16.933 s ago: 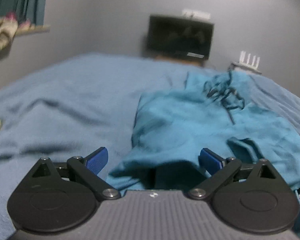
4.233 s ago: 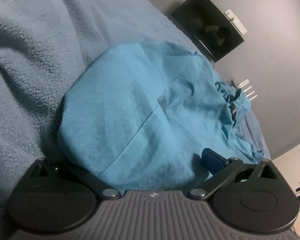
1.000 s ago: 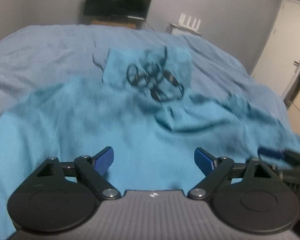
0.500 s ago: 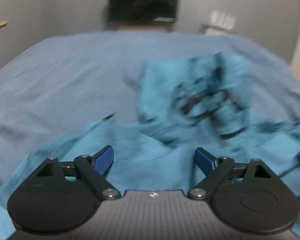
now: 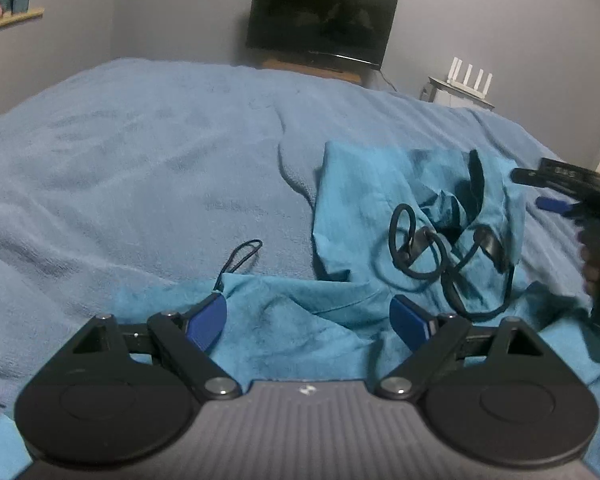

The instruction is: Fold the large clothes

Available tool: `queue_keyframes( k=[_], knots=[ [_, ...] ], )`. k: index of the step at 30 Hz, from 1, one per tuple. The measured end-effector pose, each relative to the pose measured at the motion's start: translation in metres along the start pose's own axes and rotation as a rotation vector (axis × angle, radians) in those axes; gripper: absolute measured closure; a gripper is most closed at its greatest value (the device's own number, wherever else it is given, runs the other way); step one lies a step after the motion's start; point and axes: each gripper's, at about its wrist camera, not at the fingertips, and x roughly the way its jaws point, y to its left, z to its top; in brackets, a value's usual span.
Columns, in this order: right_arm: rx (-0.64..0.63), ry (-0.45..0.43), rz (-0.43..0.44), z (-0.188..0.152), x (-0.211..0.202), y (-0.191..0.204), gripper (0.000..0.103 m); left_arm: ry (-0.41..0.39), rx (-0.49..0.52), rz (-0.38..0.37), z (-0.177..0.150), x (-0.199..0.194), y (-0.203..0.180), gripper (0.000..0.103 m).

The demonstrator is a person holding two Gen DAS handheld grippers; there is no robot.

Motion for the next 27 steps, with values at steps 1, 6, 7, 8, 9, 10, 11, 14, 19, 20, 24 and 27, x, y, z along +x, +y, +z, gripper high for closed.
queue_keyframes(
  k=[1,6,7,8,9,10,11,14,19,20,24,27],
  knots=[
    [0.018,0.009,0.006,0.003,0.011,-0.004,0.018,0.004,-0.008,-0.008,0.001,0.001,0.001,0.015],
    [0.159,0.057,0.094,0.011,0.049,-0.025,0.025,0.017,-0.002,-0.010,0.001,0.008,0.000,0.015],
    [0.190,0.080,0.149,0.011,0.053,-0.029,0.053,0.016,-0.008,-0.015,0.000,0.007,0.001,0.015],
    [0.192,0.081,0.171,0.011,0.053,-0.030,0.063,0.015,-0.014,-0.019,0.000,0.006,0.002,0.015],
    [0.163,0.061,0.174,0.012,0.048,-0.027,0.084,0.017,-0.020,-0.021,-0.001,0.006,0.003,0.015],
    [0.135,0.042,0.192,0.012,0.041,-0.024,0.095,0.019,-0.028,-0.026,-0.001,0.006,0.004,0.015],
    [0.114,0.023,0.217,0.012,0.033,-0.022,0.095,0.021,-0.033,-0.029,-0.002,0.005,0.006,0.015],
    [0.036,-0.056,0.300,0.011,-0.009,-0.014,0.098,0.025,-0.049,-0.038,-0.004,0.005,0.010,0.015],
    [-0.101,-0.178,0.430,-0.010,-0.109,-0.006,0.099,0.006,-0.074,-0.043,-0.010,-0.004,0.019,0.015],
    [-0.126,-0.192,0.439,-0.018,-0.128,-0.005,0.099,0.000,-0.083,-0.040,-0.012,-0.008,0.020,0.015],
    [-0.236,-0.200,0.428,-0.058,-0.199,-0.003,0.099,-0.050,-0.129,-0.013,-0.017,-0.034,0.030,0.015],
    [-0.280,-0.179,0.394,-0.090,-0.240,-0.003,0.099,-0.129,-0.182,0.022,-0.021,-0.065,0.040,0.015]
  ],
)
